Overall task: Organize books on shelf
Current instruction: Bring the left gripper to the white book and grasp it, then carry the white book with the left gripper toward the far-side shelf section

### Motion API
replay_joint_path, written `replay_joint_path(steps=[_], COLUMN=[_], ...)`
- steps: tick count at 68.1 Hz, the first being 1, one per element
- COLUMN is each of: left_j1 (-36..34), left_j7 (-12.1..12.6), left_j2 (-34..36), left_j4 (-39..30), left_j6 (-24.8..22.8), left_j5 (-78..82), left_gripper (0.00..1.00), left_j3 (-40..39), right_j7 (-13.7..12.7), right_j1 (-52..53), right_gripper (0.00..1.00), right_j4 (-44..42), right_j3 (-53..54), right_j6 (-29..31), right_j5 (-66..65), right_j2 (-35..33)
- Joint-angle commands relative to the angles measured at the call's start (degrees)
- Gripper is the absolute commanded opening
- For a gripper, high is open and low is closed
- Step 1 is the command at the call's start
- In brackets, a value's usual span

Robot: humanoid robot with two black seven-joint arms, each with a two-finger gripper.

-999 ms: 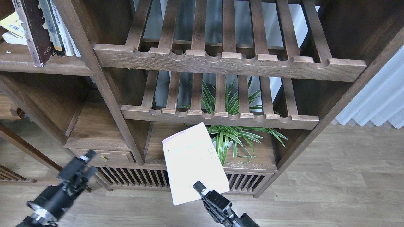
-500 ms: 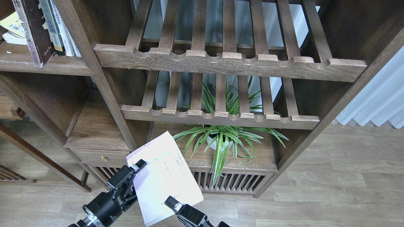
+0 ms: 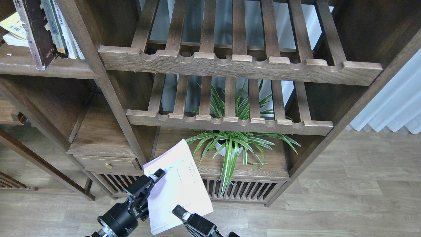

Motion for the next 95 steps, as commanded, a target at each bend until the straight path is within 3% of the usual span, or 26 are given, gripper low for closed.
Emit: replay_joint_path(steps=[1, 11, 51, 53, 55, 58, 59, 60, 67, 95], left_j1=[-0.40, -0.93, -0.58, -0.58, -0.58, -0.58, -0.58, -0.67, -0.32, 4.25], left_j7=[-1.02, -1.99, -2.08, -2.08, -2.08, -2.08, -2.08, -1.99, -1.82, -1.11], left_j2=[-0.50, -0.32, 4.16, 4.42, 4.69, 4.86, 5.12, 5.21, 8.20, 20.51], left_j4=[-0.19, -0.19, -2.30, -2.30, -2.30, -2.30, -2.30, -2.30, -3.44, -10.47], left_j6=[-0.02, -0.02, -0.02, -0.02, -0.02, -0.02, -0.02, -0.02, -0.02, -0.02], left_j5=[-0.02, -0.02, -0.02, -0.02, -0.02, -0.02, -0.02, -0.02, 0.06, 0.68], left_gripper=[0.14, 0.09, 0.08, 0.08, 0.08, 0.08, 0.08, 0.08, 0.08, 0.08], left_j3=[0.16, 0.16, 0.77, 0.77, 0.60, 0.16, -0.19, -0.37, -1.60, -17.86], right_j7=[-0.08, 0.10, 1.59, 1.59, 1.59, 1.51, 1.42, 1.42, 1.51, 1.59], right_j1=[-0.11, -0.11, 0.68, 0.77, 0.77, 0.86, 0.95, 0.95, 1.12, 1.39], right_gripper=[0.10, 0.12, 0.14, 0.19, 0.29, 0.52, 0.69, 0.75, 0.99, 1.00], right_j4=[-0.09, -1.40, -4.83, -4.83, -4.83, -4.83, -4.75, -4.66, -4.83, -6.59], right_j3=[0.25, 0.95, 4.03, 4.03, 4.03, 3.94, 3.94, 3.86, 3.77, 4.12], right_j6=[-0.03, -0.03, -0.03, -0.03, -0.03, -0.03, -0.03, -0.03, -0.03, -0.03], right_j5=[-0.09, -0.09, 0.52, 0.52, 0.52, 0.35, 0.43, 0.17, 0.44, 0.79], right_j2=[0.00, 0.00, 0.00, 0.00, 0.00, 0.00, 0.00, 0.00, 0.00, 0.00])
